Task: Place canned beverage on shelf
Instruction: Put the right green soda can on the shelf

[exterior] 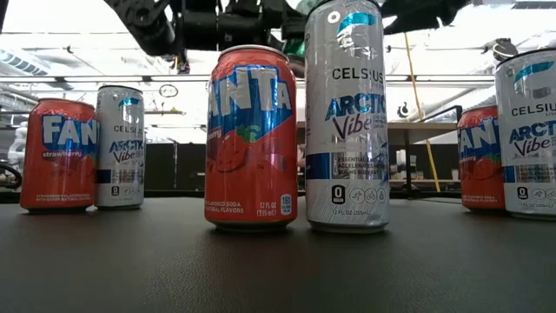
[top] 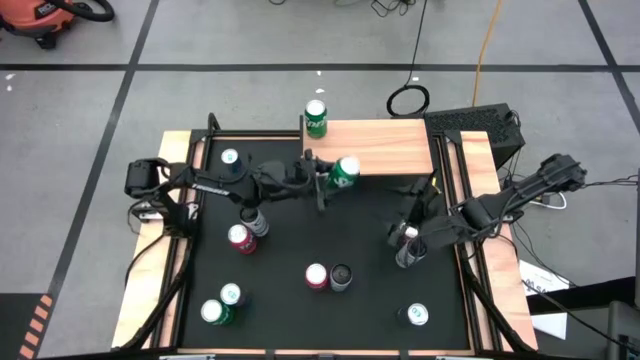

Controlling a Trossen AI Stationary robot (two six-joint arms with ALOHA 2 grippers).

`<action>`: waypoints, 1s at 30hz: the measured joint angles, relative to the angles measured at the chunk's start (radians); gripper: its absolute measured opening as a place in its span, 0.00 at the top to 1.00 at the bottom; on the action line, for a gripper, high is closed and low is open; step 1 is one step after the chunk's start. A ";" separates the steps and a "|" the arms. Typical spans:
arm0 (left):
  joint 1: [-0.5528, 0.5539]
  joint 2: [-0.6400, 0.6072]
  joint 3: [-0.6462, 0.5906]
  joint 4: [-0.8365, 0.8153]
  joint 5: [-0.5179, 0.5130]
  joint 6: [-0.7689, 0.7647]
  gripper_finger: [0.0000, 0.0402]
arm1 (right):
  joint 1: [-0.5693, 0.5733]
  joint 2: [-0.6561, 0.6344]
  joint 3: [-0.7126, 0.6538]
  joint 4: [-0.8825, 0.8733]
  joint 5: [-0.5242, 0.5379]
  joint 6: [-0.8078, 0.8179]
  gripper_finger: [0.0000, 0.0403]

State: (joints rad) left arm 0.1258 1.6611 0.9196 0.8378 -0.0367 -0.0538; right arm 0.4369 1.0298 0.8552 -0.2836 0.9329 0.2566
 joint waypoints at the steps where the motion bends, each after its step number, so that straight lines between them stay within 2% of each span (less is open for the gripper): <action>1: 0.008 0.004 -0.003 0.003 0.010 -0.009 0.28 | -0.005 -0.002 -0.016 0.072 0.017 -0.043 0.12; 4: 0.018 0.023 -0.007 0.003 0.030 -0.009 0.28 | -0.021 -0.008 -0.054 0.301 0.038 -0.187 0.12; 7: 0.009 0.030 -0.007 0.019 0.039 0.012 0.27 | -0.057 -0.008 -0.080 0.515 0.007 -0.326 0.12; 10: -0.005 0.030 -0.007 0.029 0.042 0.034 0.27 | -0.129 -0.016 -0.110 0.670 -0.115 -0.390 0.12; 14: -0.027 0.031 -0.007 0.021 0.042 0.038 0.27 | -0.243 -0.026 -0.147 0.788 -0.394 -0.316 0.12; 17: -0.042 0.031 -0.007 0.025 0.043 0.038 0.27 | -0.291 -0.013 -0.156 0.799 -0.527 -0.267 0.12; 21: -0.053 0.031 -0.007 0.027 0.043 0.041 0.27 | -0.308 0.036 -0.156 0.806 -0.542 -0.261 0.12; 30: -0.057 0.032 -0.007 0.041 0.050 0.041 0.27 | -0.313 0.161 -0.156 0.956 -0.536 -0.295 0.12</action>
State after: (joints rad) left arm 0.0689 1.6928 0.9127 0.8788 0.0132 -0.0124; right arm 0.1242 1.1909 0.6991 0.6721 0.3968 -0.0383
